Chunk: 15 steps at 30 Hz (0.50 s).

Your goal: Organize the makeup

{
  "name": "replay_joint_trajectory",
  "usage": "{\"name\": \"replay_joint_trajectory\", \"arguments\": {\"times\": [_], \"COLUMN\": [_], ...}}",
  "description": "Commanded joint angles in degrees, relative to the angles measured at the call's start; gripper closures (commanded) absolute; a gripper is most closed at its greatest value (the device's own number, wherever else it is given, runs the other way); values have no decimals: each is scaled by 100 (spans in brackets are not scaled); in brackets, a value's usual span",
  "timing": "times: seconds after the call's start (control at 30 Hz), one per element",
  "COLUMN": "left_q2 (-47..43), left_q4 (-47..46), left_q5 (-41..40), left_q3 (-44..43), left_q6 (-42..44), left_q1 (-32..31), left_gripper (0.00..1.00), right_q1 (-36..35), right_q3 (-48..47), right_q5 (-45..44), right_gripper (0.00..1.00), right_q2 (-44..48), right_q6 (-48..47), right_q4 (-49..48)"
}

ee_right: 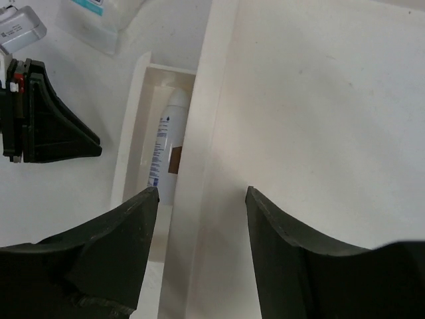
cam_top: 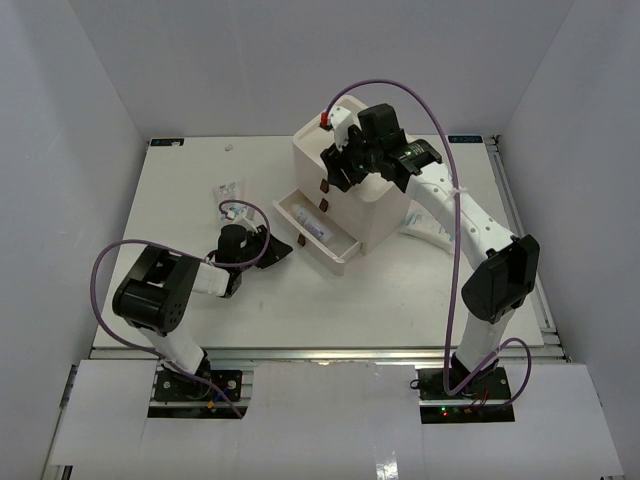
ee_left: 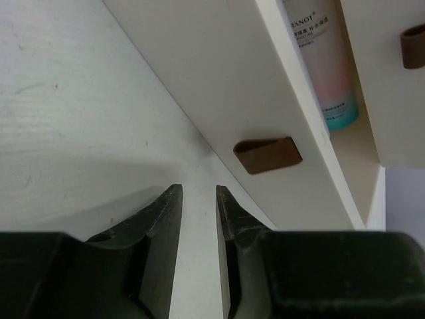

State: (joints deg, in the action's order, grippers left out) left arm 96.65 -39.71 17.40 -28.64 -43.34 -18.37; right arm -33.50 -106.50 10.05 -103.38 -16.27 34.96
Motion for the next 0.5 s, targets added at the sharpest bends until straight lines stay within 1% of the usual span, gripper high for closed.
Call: {"name": "replay_joint_trajectory", "arguments": {"times": [0.0, 0.07, 0.1, 0.3, 0.47], "left_q2": [407, 736, 874, 1475, 1862], "left_q4": [-476, -428, -406, -312, -94], "left_q5": [86, 106, 106, 97, 45], "left_q3": [-603, -967, -1201, -2048, -2784], "left_q6": [226, 284, 299, 317, 299], "left_q1": [-43, -92, -113, -271, -398], "left_gripper": [63, 63, 63, 63, 63], "right_q1": [-17, -22, -21, -43, -44], "right_q3": [-136, -87, -73, 6, -12], "right_q5": [-134, -89, -65, 144, 386], "right_gripper": [70, 82, 85, 92, 92], "right_q2": [-101, -127, -138, -199, -318], "right_q6": [67, 43, 32, 19, 27], "right_q4": [51, 69, 77, 141, 224]}}
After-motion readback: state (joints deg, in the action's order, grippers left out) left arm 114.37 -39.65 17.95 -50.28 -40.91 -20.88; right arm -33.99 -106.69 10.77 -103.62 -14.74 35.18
